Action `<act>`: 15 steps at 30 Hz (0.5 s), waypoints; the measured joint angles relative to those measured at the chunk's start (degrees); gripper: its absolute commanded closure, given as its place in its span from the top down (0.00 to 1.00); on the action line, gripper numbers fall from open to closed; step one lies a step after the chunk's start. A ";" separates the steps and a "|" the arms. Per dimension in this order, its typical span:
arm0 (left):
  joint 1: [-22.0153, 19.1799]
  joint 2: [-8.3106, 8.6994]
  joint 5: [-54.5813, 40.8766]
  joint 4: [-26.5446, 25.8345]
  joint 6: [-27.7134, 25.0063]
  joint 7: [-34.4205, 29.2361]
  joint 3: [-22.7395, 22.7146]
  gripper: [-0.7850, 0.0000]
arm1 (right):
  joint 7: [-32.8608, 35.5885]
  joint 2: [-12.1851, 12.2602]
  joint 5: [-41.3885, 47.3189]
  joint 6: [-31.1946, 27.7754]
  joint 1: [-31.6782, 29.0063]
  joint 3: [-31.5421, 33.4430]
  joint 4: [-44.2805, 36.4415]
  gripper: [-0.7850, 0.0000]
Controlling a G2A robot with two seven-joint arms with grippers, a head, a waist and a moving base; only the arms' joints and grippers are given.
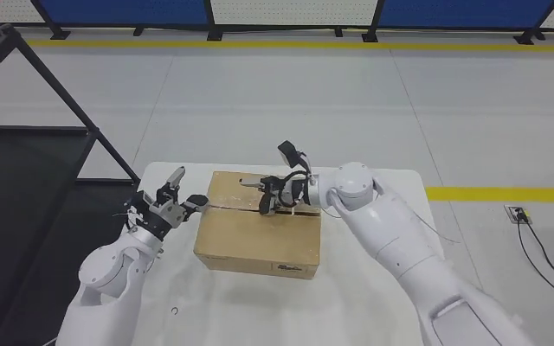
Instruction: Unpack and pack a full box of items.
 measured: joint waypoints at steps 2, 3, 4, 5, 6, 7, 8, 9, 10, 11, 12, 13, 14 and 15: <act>-0.45 -0.02 0.43 0.45 0.16 0.19 0.70 0.94 | -0.33 -0.73 -0.21 -0.01 0.46 -0.73 1.17 0.44; -0.64 -0.03 0.59 0.66 0.24 0.22 1.00 0.94 | -0.24 -1.03 -0.21 -0.01 0.63 -0.99 1.66 0.39; -0.85 -0.03 0.84 0.92 0.28 0.31 1.36 0.94 | -0.05 -1.39 -0.20 -0.05 0.87 -1.28 2.32 0.37; -0.97 -0.04 0.99 1.09 0.28 0.38 1.62 0.94 | 0.07 -1.65 -0.20 -0.15 1.06 -1.45 2.82 0.35; -1.07 -0.05 1.12 1.25 0.28 0.46 1.85 0.94 | 0.14 -1.89 -0.17 -0.29 1.23 -1.59 3.31 0.31; -1.22 -0.06 1.25 1.46 0.26 0.57 2.13 0.93 | 0.19 -2.20 -0.11 -0.49 1.43 -1.73 3.95 0.26; -1.33 -0.06 1.29 1.61 0.25 0.63 2.31 0.93 | 0.26 -2.42 -0.05 -0.65 1.56 -1.82 4.39 0.22; -1.42 -0.07 1.32 1.75 0.24 0.68 2.49 0.93 | 0.34 -2.64 0.04 -0.83 1.68 -1.89 4.79 0.16; -1.54 -0.08 1.36 1.94 0.23 0.76 2.72 0.93 | 0.38 -2.91 0.13 -1.10 1.81 -1.97 5.24 0.07; -1.64 -0.09 1.42 2.08 0.17 0.84 2.90 0.93 | 0.28 -3.13 0.13 -1.34 1.89 -2.06 5.53 0.00; -1.73 -0.10 1.52 2.23 0.08 0.95 3.07 0.93 | 0.08 -3.35 0.08 -1.59 1.96 -2.17 5.80 0.00; -1.84 -0.11 1.60 2.43 -0.05 1.10 3.26 0.93 | -0.06 -3.67 0.00 -1.80 2.03 -2.35 6.11 0.00; -1.91 -0.12 1.59 2.56 -0.10 1.20 3.36 0.93 | -0.04 -3.91 -0.09 -1.85 2.08 -2.52 6.34 0.00; -1.97 -0.12 1.49 2.66 -0.16 1.30 3.41 0.92 | 0.02 -4.16 -0.23 -1.83 2.17 -2.72 6.60 0.00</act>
